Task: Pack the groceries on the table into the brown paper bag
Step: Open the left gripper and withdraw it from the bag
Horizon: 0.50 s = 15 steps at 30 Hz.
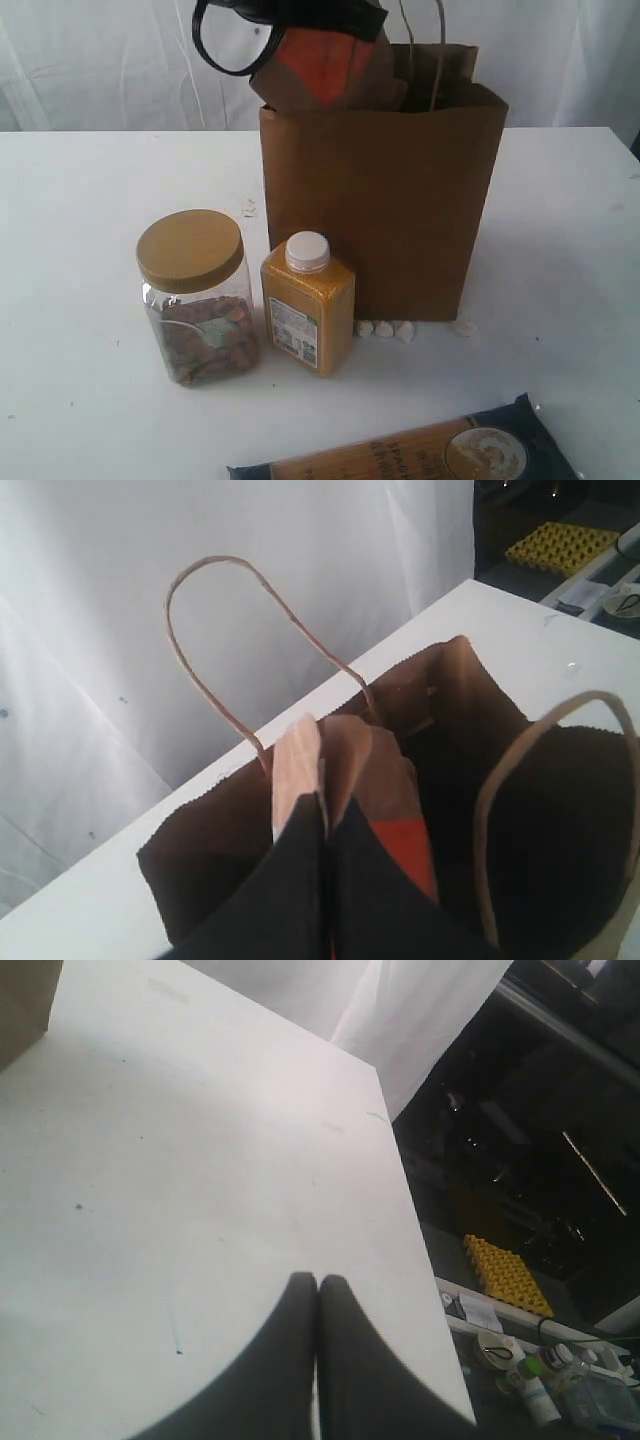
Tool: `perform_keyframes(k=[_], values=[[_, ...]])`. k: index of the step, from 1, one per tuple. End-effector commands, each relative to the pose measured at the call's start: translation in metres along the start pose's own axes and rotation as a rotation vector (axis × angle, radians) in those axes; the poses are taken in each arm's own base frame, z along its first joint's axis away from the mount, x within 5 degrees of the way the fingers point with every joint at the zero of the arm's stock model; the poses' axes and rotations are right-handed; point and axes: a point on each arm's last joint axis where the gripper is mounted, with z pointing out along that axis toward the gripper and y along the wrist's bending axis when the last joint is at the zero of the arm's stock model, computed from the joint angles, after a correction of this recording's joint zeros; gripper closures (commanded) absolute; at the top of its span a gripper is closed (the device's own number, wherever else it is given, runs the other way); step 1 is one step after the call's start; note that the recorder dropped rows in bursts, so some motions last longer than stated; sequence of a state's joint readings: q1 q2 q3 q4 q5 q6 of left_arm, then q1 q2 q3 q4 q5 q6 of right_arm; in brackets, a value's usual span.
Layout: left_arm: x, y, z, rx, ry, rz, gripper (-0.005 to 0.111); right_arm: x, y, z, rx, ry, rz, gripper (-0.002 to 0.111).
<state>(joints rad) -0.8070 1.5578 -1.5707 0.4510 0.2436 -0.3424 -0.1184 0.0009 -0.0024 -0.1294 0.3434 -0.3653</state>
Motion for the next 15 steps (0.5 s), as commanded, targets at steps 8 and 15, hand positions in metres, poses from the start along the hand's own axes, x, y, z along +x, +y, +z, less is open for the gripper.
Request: perform_keyframes(k=[8,15], values=[[-0.0096,-0.0007,-0.0054,0.002,-0.063,0.091,0.102,0.0000,0.0001,0.0002,0.003,-0.005,0.008,0.108],[-0.0094,-0.0019,-0.0054,0.017,-0.060,0.024,0.044,0.0000,0.0001,0.0002,0.003,-0.005,0.008,0.108]])
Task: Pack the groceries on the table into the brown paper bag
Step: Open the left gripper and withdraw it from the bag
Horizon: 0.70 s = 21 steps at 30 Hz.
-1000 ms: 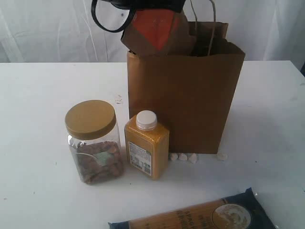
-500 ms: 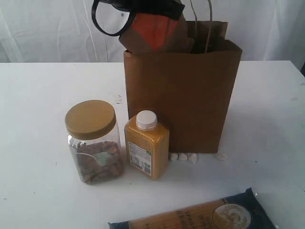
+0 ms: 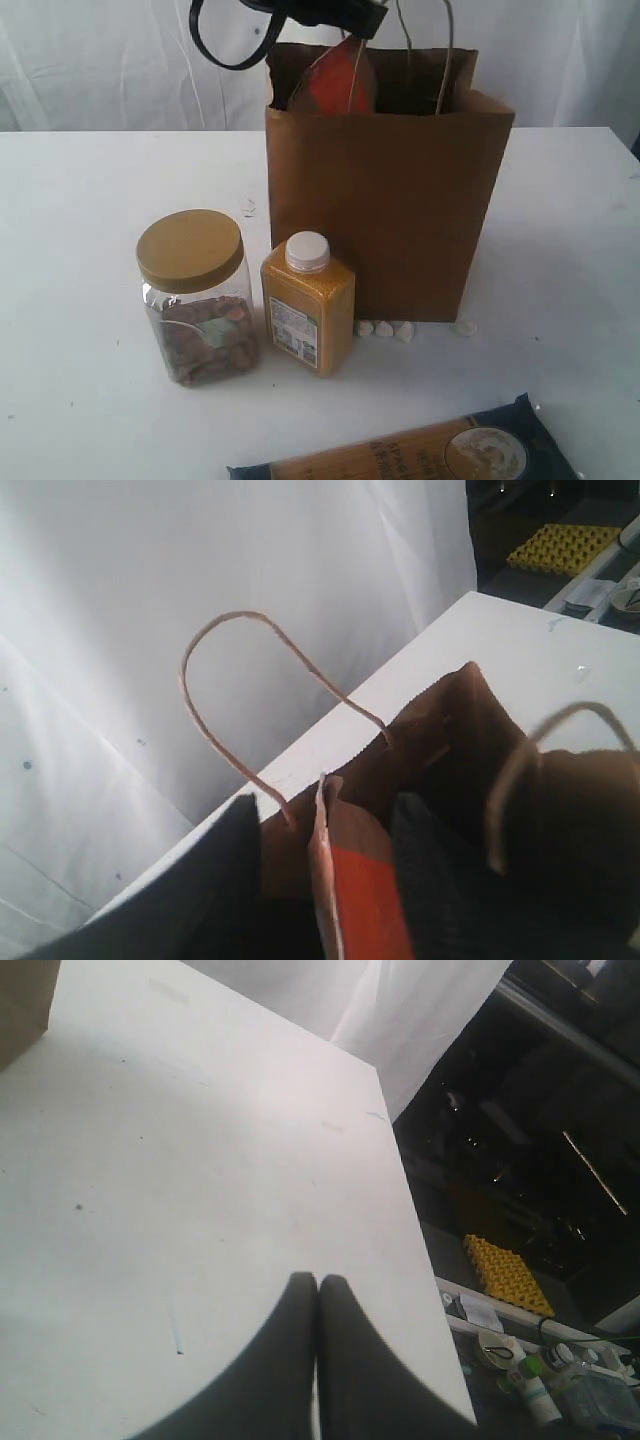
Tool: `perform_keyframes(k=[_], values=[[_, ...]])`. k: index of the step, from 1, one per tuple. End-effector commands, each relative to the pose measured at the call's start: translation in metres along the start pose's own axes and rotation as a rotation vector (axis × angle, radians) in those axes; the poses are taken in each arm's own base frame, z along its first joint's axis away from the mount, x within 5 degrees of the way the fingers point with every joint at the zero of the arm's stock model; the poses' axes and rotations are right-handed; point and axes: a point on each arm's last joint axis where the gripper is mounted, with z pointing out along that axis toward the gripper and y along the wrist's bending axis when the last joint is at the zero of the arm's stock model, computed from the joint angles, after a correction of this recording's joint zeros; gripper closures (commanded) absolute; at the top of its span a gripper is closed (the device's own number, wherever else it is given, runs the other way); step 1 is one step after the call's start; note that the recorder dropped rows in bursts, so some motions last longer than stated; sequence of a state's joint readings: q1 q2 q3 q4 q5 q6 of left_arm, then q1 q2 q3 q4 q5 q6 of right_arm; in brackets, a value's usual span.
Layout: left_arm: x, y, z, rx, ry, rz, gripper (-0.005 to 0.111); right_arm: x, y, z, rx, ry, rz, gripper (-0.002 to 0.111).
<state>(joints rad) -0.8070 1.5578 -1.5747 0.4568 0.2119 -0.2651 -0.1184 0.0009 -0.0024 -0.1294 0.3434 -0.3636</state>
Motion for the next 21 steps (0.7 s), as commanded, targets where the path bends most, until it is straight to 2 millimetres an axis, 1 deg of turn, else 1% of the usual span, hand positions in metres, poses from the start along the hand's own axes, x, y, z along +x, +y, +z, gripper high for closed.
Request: perform_keyframes(k=[1,7,11,16,19,21], values=[[-0.005,-0.002,-0.005,0.016,-0.018,-0.089,0.040,0.000,0.000,0.000,0.003,-0.005,0.006,0.108],[-0.005,-0.002,-0.005,0.016,-0.022,-0.109,0.040,0.000,0.000,0.000,0.003,-0.005,0.006,0.108],[-0.013,-0.001,-0.008,0.022,-0.089,-0.104,0.040,0.000,0.000,0.000,0.003,-0.005,0.006,0.108],[-0.028,0.004,-0.028,0.020,-0.189,-0.110,0.040,0.000,0.000,0.000,0.003,-0.005,0.006,0.108],[-0.035,0.009,-0.045,0.010,-0.210,-0.116,0.040,0.000,0.000,0.000,0.003,-0.005,0.006,0.108],[-0.040,0.013,-0.059,0.000,-0.227,-0.120,0.040,0.000,0.000,0.000,0.003,-0.005,0.006,0.108]])
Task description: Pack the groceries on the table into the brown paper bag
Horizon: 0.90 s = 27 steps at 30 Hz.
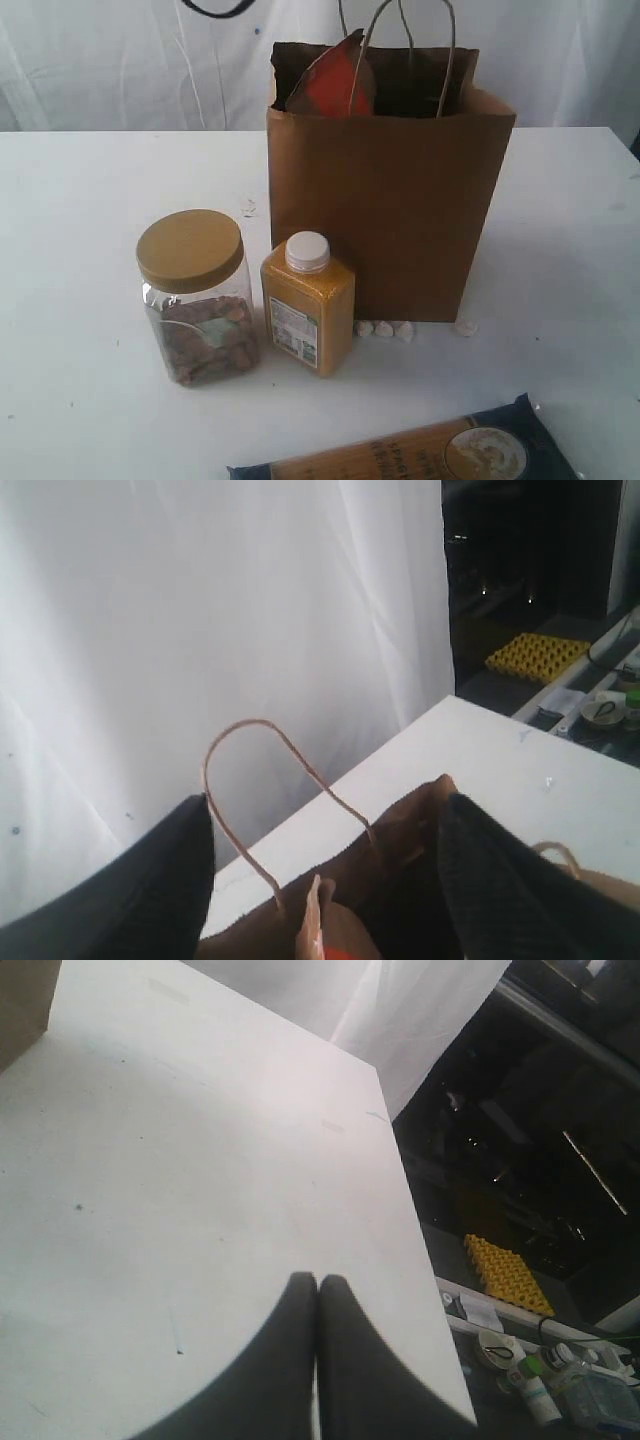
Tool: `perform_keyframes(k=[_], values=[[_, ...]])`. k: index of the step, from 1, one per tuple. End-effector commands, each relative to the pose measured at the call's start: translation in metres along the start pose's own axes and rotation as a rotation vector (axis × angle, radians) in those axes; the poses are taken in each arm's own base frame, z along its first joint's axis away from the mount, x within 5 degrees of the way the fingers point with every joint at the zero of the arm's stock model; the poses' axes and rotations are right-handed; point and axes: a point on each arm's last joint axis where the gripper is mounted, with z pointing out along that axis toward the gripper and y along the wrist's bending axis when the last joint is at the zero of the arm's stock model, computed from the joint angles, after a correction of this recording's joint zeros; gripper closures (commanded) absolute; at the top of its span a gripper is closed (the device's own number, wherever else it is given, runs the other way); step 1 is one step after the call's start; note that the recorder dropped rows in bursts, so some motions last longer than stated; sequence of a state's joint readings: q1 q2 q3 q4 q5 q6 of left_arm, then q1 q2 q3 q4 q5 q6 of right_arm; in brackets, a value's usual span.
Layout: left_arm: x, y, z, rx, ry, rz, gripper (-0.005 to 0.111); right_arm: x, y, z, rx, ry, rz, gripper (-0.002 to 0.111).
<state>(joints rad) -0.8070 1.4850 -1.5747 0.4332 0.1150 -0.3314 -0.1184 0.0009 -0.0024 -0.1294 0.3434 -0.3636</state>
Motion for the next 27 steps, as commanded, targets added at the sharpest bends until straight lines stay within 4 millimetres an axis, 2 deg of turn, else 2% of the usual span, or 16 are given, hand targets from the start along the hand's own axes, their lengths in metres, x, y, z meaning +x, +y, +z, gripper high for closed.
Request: perform_keyframes(k=[1,4,10,13,16,19,22,24,27], values=[[-0.024,0.006,-0.034,-0.010,-0.074,-0.024,0.041,0.000,0.000,0.000,0.003,-0.005,0.006,0.108],[-0.037,0.012,-0.060,-0.025,-0.109,-0.032,0.048,0.000,0.000,0.000,0.003,-0.005,0.006,0.108],[-0.054,0.027,-0.121,-0.083,-0.119,0.002,0.086,0.000,0.000,0.000,0.003,-0.005,0.006,0.108],[-0.050,0.037,-0.147,-0.153,-0.013,0.160,0.104,0.000,0.000,0.000,0.003,-0.005,0.006,0.108],[-0.034,0.046,-0.163,-0.214,0.201,0.271,0.107,0.000,0.000,0.000,0.003,-0.005,0.006,0.108],[-0.013,0.049,-0.170,-0.227,0.447,0.241,0.107,0.000,0.000,0.000,0.003,-0.005,0.006,0.108],[0.007,0.039,-0.167,-0.136,0.656,0.167,0.107,0.000,0.000,0.000,0.003,-0.005,0.006,0.108],[0.021,0.024,-0.158,0.016,0.726,0.150,0.107,0.000,0.000,0.000,0.003,-0.005,0.006,0.108],[0.048,-0.008,-0.141,0.332,0.772,0.150,0.107,0.000,0.000,0.000,0.003,-0.005,0.006,0.108]])
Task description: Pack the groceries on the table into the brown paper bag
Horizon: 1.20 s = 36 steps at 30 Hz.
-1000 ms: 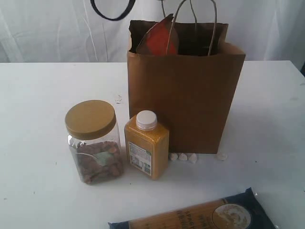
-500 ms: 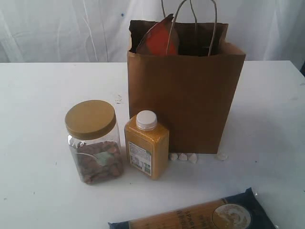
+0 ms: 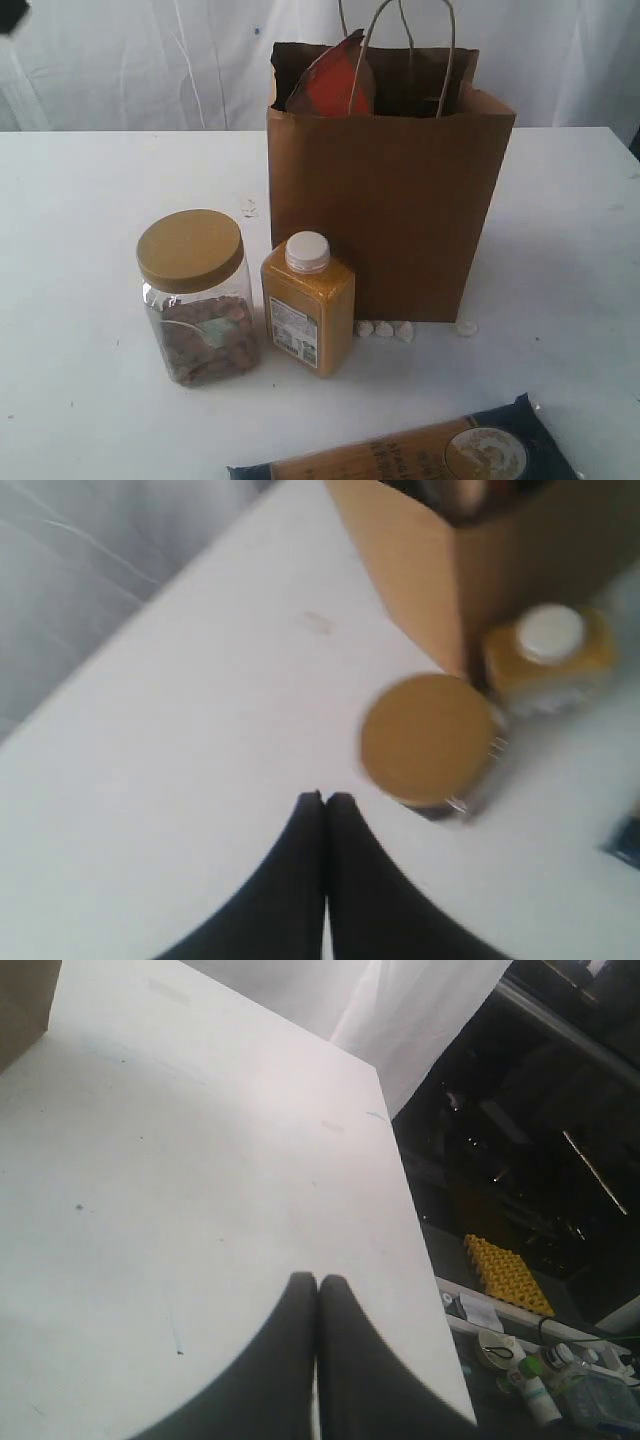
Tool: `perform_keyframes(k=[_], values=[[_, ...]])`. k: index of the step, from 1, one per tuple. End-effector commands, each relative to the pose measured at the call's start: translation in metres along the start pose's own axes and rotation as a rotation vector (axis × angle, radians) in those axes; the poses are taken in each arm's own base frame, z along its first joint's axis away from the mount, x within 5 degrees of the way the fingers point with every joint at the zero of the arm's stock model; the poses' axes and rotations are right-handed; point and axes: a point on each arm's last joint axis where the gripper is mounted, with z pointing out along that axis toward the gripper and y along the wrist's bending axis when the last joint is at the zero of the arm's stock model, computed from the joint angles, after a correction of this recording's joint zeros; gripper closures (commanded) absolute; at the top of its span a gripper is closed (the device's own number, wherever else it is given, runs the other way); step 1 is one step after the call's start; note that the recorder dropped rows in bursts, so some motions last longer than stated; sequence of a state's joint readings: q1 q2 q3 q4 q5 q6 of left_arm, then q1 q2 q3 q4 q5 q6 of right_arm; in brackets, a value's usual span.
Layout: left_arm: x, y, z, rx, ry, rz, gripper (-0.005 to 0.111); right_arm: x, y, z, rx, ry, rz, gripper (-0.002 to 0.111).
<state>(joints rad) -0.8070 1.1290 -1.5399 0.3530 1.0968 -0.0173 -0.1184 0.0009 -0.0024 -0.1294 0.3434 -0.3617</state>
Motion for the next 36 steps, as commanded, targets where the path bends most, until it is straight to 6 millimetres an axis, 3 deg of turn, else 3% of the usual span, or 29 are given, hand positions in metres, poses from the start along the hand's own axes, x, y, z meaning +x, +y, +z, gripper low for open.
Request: perform_keyframes(k=[1,5,8,12,17,21,26,36], values=[[0.010,-0.052,0.038,0.426,0.074,0.120,0.107,0.000,0.000,0.000,0.003,-0.005,0.004,0.108],[0.023,-0.091,0.082,0.686,0.052,0.093,0.107,0.000,0.000,0.000,0.003,-0.005,0.004,0.108],[0.038,-0.101,0.114,0.653,0.046,0.076,0.107,0.000,0.000,0.000,0.003,-0.005,0.004,0.108],[0.065,-0.086,0.146,0.390,0.056,-0.030,0.107,0.000,0.000,0.000,0.003,-0.005,0.004,0.108],[0.103,-0.046,0.156,0.056,0.021,-0.235,0.107,0.000,0.001,0.000,-0.007,-0.011,0.001,0.108],[0.143,-0.012,0.142,-0.208,0.008,-0.435,0.107,0.000,0.001,0.000,-0.007,-0.011,0.001,0.108],[0.186,0.010,0.101,-0.505,-0.079,-0.663,0.107,0.000,0.001,0.000,-0.007,-0.011,0.001,0.108],[0.225,-0.005,0.004,-0.783,-0.596,-0.782,0.107,-0.011,-0.004,-0.001,0.043,-0.128,-0.004,0.108]])
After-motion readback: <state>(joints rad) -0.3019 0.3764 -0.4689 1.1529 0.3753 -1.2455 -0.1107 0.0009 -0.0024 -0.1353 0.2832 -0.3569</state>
